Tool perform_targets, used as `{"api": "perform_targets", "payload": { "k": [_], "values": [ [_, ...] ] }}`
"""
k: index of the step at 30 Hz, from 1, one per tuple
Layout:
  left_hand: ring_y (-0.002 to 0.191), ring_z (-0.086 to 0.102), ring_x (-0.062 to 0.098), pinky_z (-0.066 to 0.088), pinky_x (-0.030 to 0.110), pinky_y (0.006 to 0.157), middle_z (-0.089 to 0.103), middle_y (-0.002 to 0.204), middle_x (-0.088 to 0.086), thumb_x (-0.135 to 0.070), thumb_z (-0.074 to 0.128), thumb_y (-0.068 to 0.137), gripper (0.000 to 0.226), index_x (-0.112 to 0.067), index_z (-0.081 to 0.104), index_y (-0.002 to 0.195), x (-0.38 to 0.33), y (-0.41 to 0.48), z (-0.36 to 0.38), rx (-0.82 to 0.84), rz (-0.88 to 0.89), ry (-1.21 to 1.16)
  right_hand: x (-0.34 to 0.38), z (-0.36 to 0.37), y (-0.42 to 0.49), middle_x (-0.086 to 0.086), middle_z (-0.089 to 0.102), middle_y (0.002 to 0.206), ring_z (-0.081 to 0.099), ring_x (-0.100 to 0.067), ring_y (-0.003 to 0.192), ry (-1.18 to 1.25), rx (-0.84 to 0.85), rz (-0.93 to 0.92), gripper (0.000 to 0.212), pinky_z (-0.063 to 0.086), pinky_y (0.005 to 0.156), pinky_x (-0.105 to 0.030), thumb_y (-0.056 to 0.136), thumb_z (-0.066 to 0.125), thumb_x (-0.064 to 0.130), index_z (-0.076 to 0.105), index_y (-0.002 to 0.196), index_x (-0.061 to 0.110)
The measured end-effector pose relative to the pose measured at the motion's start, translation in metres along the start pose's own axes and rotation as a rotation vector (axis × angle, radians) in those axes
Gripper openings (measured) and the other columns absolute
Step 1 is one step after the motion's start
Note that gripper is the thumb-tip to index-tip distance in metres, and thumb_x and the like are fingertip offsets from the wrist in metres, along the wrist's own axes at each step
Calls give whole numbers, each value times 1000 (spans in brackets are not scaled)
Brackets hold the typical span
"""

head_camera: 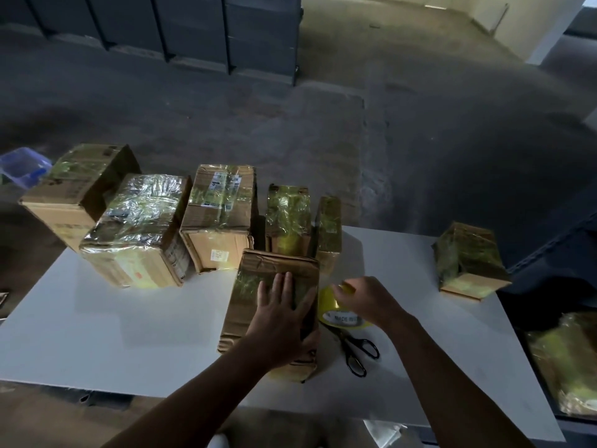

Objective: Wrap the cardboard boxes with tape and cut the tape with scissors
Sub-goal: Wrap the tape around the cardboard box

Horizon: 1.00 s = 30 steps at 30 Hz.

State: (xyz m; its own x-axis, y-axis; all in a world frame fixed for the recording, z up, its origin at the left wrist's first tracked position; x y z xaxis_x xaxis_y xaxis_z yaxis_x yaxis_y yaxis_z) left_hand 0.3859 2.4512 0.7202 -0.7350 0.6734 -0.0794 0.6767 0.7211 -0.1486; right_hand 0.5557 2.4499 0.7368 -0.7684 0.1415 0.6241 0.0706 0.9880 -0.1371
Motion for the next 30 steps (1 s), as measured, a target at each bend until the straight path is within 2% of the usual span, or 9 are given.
{"api": "perform_targets", "payload": {
  "k": [3, 9, 12, 17, 20, 23, 25, 27, 30],
  "values": [
    [141, -13, 51, -4, 70, 108, -18, 158, 17, -69, 41, 86, 94, -27, -13, 150, -22, 4, -1, 54, 57, 26, -15, 5, -4, -4, 47, 59, 41, -14, 56, 97, 43, 105, 37, 33, 56, -28, 95, 55, 32, 56, 67, 8],
    [141, -21, 37, -5, 64, 110, -25, 156, 8, -73, 66, 66, 124, -26, -12, 150, -26, -13, 7, 129, 260, 63, -27, 11, -8, -2, 52, 65, 46, -10, 59, 92, 26, 130, 39, 34, 54, -23, 95, 52, 40, 59, 74, 7],
    [144, -11, 45, 7, 68, 110, -13, 160, 12, -58, 75, 69, 107, -34, 9, 150, -24, -12, 1, 178, 323, 166, -24, 11, -5, -1, 55, 66, 50, -11, 62, 100, 36, 114, 36, 36, 56, -24, 96, 51, 40, 59, 74, 12],
    [140, -7, 54, 13, 75, 105, -14, 159, 12, -55, 73, 74, 88, -33, 29, 147, -37, -10, -2, 226, 354, 244, -21, 7, -3, -6, 58, 69, 51, -14, 63, 74, 30, 98, 38, 36, 55, -25, 96, 52, 39, 63, 79, 6],
    [140, -6, 54, 14, 74, 106, -11, 159, 13, -55, 71, 75, 88, -28, 29, 148, -31, -11, -9, 179, 359, 236, -14, 3, -4, -7, 52, 62, 47, -14, 57, 103, 11, 80, 42, 34, 54, -28, 96, 52, 38, 60, 74, 3],
    [143, -4, 50, 17, 68, 109, -6, 161, 10, -60, 67, 76, 86, -28, 30, 146, -19, -18, -22, 123, 338, 182, 2, -7, -2, 2, 42, 54, 39, -10, 50, 132, -30, 39, 41, 32, 52, -27, 95, 54, 36, 51, 62, 13],
    [141, 14, 51, 32, 67, 104, 13, 160, 12, -64, 71, 68, 81, -30, 45, 137, -13, -25, -38, 11, 350, 114, 18, -16, 3, 3, 43, 53, 40, -9, 49, 100, -64, 3, 43, 33, 51, -26, 93, 54, 41, 51, 62, 13],
    [131, 37, 52, 48, 63, 89, 36, 151, 16, -64, 78, 58, 74, -28, 60, 120, -7, -33, -50, -111, 365, 42, 38, -26, 9, 2, 47, 54, 43, -7, 48, 21, -89, -50, 44, 32, 49, -22, 91, 51, 49, 54, 65, 14],
    [130, 38, 52, 51, 62, 86, 39, 148, 20, -68, 73, 61, 69, -27, 59, 115, 6, -38, -52, -178, 332, -11, 64, -33, 16, 4, 48, 56, 44, -4, 49, -17, -90, -154, 38, 31, 46, -18, 92, 53, 46, 56, 68, 16]
  ]
}}
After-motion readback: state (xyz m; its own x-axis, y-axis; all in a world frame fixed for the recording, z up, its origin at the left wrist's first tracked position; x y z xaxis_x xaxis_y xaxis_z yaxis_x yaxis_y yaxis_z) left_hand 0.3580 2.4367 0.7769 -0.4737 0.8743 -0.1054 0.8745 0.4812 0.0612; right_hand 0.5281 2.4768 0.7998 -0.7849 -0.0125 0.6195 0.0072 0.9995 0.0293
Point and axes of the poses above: each hand's wrist, its own y-axis towards the middle knuckle, its own z-axis out of the palm, x = y × z, the point moved 7 cm from there along y, towards the middle knuckle
